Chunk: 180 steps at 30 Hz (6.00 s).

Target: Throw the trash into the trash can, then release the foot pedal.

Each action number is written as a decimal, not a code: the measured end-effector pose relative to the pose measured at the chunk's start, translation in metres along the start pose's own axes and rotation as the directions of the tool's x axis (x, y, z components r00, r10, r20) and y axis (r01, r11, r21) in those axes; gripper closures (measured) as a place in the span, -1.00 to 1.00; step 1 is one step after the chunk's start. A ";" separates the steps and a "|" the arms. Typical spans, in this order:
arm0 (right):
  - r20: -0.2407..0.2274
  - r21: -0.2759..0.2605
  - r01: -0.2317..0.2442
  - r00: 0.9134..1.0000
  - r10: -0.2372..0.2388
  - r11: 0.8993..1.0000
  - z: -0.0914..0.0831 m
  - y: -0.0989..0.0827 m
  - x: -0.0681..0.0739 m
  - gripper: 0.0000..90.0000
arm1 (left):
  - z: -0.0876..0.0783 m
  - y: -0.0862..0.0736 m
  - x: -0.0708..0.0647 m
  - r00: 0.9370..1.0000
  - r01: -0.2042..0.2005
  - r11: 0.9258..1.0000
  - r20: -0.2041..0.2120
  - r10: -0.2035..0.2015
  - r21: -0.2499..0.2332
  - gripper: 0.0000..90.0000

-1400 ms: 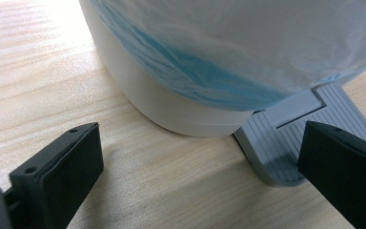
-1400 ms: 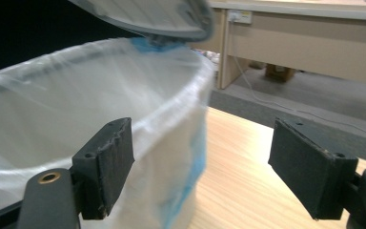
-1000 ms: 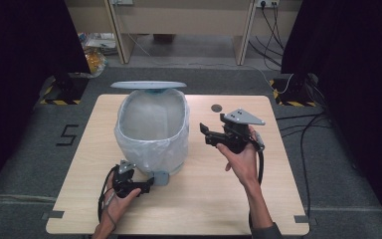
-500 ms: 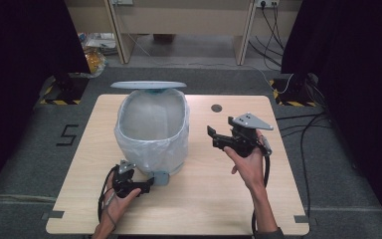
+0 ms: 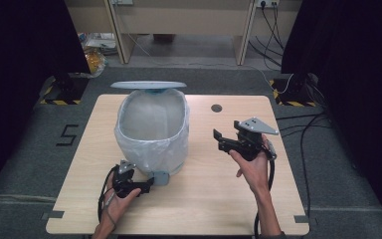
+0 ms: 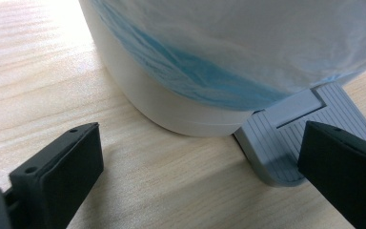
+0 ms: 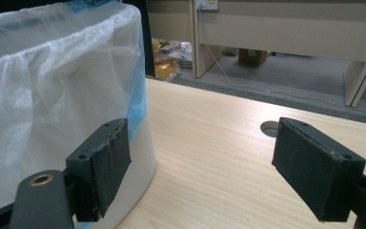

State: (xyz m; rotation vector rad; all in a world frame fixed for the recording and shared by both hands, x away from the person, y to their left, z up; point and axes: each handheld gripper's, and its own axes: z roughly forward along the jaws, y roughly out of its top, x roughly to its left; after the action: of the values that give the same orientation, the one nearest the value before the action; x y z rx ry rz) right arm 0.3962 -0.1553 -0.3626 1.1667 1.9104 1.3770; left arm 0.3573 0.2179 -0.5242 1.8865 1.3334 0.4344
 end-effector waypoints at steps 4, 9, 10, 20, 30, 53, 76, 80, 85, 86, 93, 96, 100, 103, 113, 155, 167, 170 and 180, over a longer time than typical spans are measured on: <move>0.008 0.008 -0.004 1.000 0.004 1.000 -0.002 -0.008 -0.006 -0.56 | 0.000 0.000 0.000 1.000 0.000 1.000 0.000 0.000 0.000 -0.99; 0.001 0.004 -0.013 1.000 0.013 1.000 -0.006 -0.015 -0.009 -0.58 | 0.000 0.000 0.000 1.000 -0.002 1.000 -0.001 0.002 0.001 -0.99; 0.001 0.004 -0.013 1.000 0.013 1.000 -0.006 -0.015 -0.009 -0.58 | 0.000 0.000 0.000 1.000 -0.002 1.000 -0.001 0.002 0.001 -0.99; 0.017 -0.016 -0.013 1.000 0.013 1.000 -0.017 -0.031 -0.014 -0.64 | 0.000 0.000 0.000 1.000 -0.004 1.000 0.000 0.004 0.002 -0.99; 0.033 -0.001 -0.019 0.999 0.019 1.000 -0.023 -0.053 -0.018 -0.64 | 0.000 0.000 0.000 1.000 -0.001 1.000 0.000 0.001 0.000 -0.99; 0.065 0.054 -0.040 0.997 0.036 0.998 -0.020 -0.102 -0.024 -0.63 | 0.000 0.000 0.000 1.000 -0.007 1.000 -0.001 0.007 0.005 -0.99; 0.093 0.165 -0.044 0.995 0.028 0.985 -0.014 -0.135 -0.027 -0.63 | 0.000 0.000 0.000 1.000 -0.005 1.000 -0.001 0.005 0.003 -0.99; 0.095 0.193 -0.044 0.995 0.025 0.980 -0.012 -0.140 -0.029 -0.63 | 0.000 0.000 0.000 1.000 -0.008 1.000 0.000 0.008 0.005 -0.99; 0.101 0.230 -0.052 0.995 0.029 0.972 -0.010 -0.145 -0.030 -0.63 | 0.000 0.000 0.001 1.000 -0.009 1.000 0.000 0.009 0.007 -0.99; 0.104 0.235 -0.054 0.994 0.030 0.970 -0.010 -0.146 -0.029 -0.63 | 0.000 0.000 0.001 1.000 -0.009 1.000 0.000 0.009 0.007 -0.99; 0.112 0.282 -0.039 0.994 0.007 0.959 -0.007 -0.151 -0.027 -0.63 | 0.000 0.000 0.001 1.000 -0.009 1.000 0.000 0.009 0.007 -0.99; 0.116 0.301 -0.037 0.993 0.002 0.953 -0.006 -0.155 -0.027 -0.63 | 0.000 0.000 0.001 1.000 -0.010 1.000 0.000 0.010 0.007 -0.99; 0.120 0.343 -0.040 0.993 -0.002 0.938 -0.003 -0.162 -0.027 -0.63 | 0.000 0.000 0.001 1.000 -0.008 1.000 0.000 0.008 0.006 -0.99; 0.128 0.369 -0.035 0.992 -0.014 0.929 -0.001 -0.164 -0.026 -0.65 | 0.000 0.000 0.001 1.000 -0.009 1.000 0.000 0.009 0.007 -0.99; 0.128 0.377 -0.013 0.991 -0.039 0.926 0.000 -0.164 -0.025 -0.67 | 0.000 0.000 0.001 1.000 -0.009 1.000 0.000 0.009 0.007 -0.99; 0.132 0.380 -0.018 0.991 -0.035 0.925 0.000 -0.164 -0.025 -0.69 | -0.012 0.003 0.000 0.998 0.015 0.998 0.067 -0.010 -0.068 -0.82; 0.132 0.380 -0.017 0.991 -0.036 0.925 0.000 -0.164 -0.025 -0.69 | -0.022 0.008 -0.007 0.996 -0.018 0.997 0.087 0.024 -0.070 -0.67; 0.132 0.380 -0.017 0.991 -0.036 0.925 0.000 -0.164 -0.025 -0.69 | -0.025 0.008 -0.007 0.994 -0.009 0.997 0.104 0.016 -0.073 -0.67; 0.131 0.380 -0.015 0.991 -0.038 0.925 0.000 -0.164 -0.025 -0.69 | -0.037 0.005 -0.005 0.990 -0.026 0.996 0.137 0.037 -0.087 -0.67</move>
State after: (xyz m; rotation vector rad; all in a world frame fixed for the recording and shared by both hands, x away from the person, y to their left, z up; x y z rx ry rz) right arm 0.3519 -0.1962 -0.5174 1.3849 2.1377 0.9120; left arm 0.3337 0.2269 -0.4958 1.8349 1.1775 0.3633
